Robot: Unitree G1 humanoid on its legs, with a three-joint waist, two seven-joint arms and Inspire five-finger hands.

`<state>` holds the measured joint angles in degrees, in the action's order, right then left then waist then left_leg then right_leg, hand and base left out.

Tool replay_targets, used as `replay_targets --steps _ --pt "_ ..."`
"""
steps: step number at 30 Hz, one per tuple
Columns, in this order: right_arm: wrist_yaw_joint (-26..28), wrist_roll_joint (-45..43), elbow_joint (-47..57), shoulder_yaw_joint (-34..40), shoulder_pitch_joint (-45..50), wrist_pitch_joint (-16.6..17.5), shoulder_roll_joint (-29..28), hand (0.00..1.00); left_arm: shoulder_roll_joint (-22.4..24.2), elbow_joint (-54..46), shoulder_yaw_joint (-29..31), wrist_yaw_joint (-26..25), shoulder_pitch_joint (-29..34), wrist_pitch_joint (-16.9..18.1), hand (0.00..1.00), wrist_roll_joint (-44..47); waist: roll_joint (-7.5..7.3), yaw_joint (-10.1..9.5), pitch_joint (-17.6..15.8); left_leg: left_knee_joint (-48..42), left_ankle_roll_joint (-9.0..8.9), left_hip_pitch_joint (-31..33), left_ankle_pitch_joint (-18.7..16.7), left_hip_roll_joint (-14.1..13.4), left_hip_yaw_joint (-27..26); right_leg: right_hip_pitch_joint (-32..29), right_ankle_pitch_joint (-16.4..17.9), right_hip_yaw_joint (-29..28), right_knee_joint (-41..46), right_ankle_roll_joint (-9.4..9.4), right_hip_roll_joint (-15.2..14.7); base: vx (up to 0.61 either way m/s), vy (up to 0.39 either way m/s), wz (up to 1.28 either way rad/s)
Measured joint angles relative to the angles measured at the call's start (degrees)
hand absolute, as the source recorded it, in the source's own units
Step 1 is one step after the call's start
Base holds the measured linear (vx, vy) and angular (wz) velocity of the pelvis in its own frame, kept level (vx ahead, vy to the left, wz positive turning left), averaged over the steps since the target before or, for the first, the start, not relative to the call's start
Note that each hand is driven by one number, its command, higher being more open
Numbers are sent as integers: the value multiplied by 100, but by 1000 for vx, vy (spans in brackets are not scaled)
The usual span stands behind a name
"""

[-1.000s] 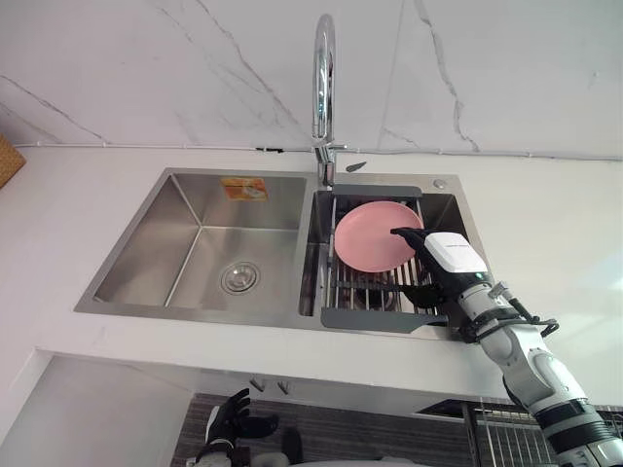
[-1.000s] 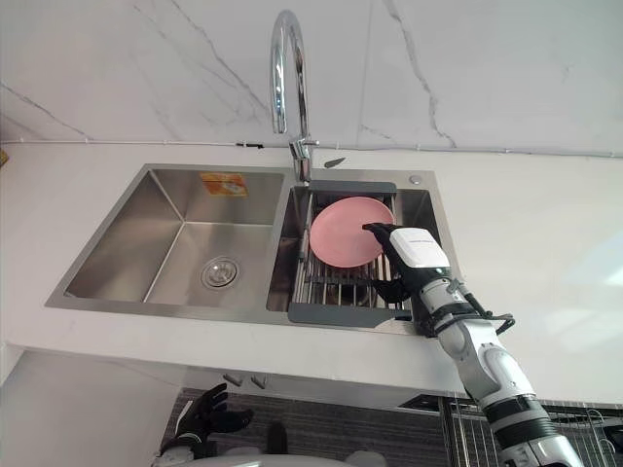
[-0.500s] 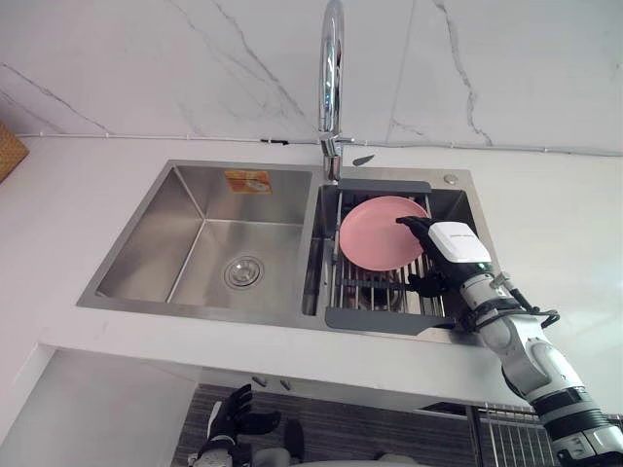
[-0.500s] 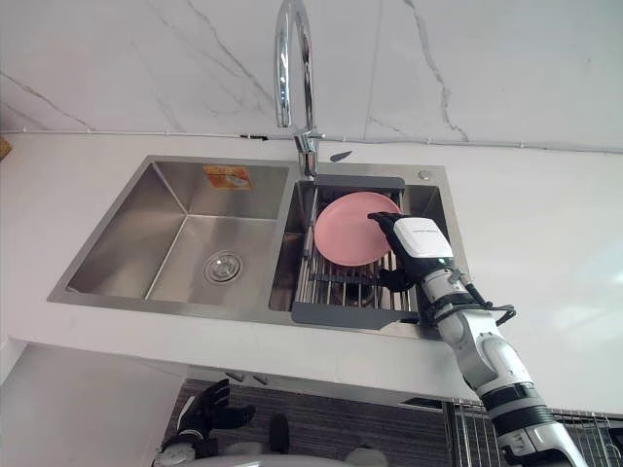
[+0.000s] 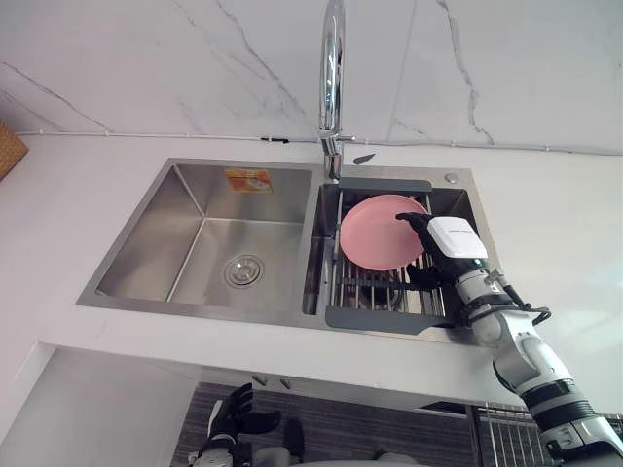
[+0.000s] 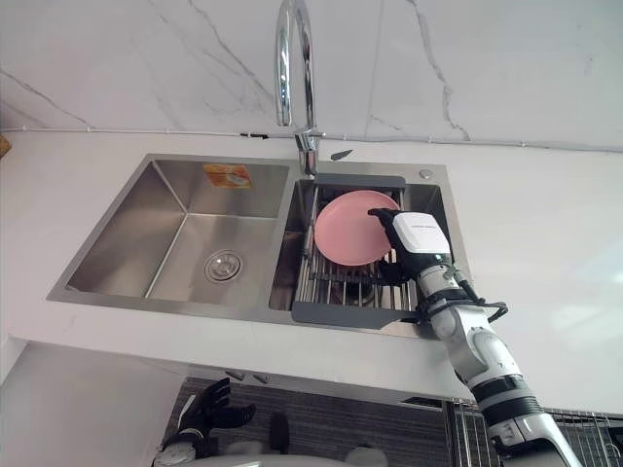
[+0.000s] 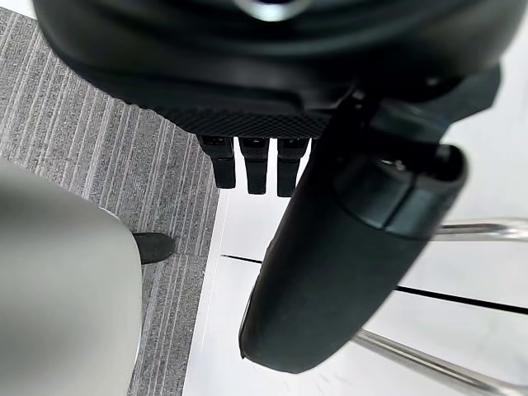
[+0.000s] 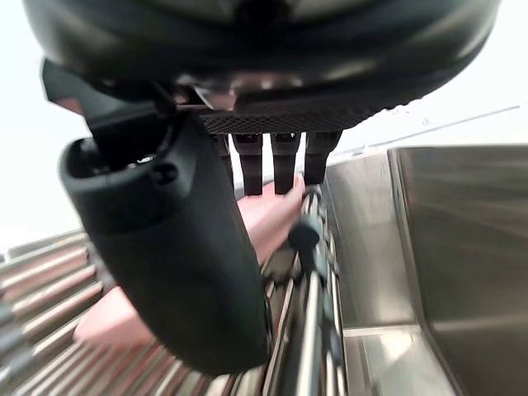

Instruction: Walk over to the sink, pick up the cup, carry it to the dishwasher, place the cup inside the dishwasher, then close the dishwasher door

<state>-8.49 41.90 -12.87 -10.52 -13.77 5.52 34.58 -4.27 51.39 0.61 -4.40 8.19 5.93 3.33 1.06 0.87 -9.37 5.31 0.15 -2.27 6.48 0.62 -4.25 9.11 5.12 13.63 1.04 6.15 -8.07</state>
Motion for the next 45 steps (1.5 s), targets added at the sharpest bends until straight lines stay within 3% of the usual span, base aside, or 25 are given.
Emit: replay_targets --steps 19,32,45 --pt "-44 -524 161 389 6 -3 -385 30 -33 -102 -5 20 -9 -45 90 -2 -88 2 -75 0 -9 -35 6 -7 36 64 1 50 2 1 3 0 0 1" --pt "-34 -1375 1878 910 1114 35 -1317 30 -32 -93 11 -32 -9 -138 90 -12 -93 60 -78 -27 -17 -179 2 -42 -78 121 0 -80 58 0 -3 -15 -2 -4" --pt "-60 -2139 2882 1839 1648 105 -2023 30 -16 145 3 -48 -99 -177 90 -34 -59 157 -50 -23 -23 -387 9 -112 -197 260 -11 -193 35 -19 35 -43 -8 -6"
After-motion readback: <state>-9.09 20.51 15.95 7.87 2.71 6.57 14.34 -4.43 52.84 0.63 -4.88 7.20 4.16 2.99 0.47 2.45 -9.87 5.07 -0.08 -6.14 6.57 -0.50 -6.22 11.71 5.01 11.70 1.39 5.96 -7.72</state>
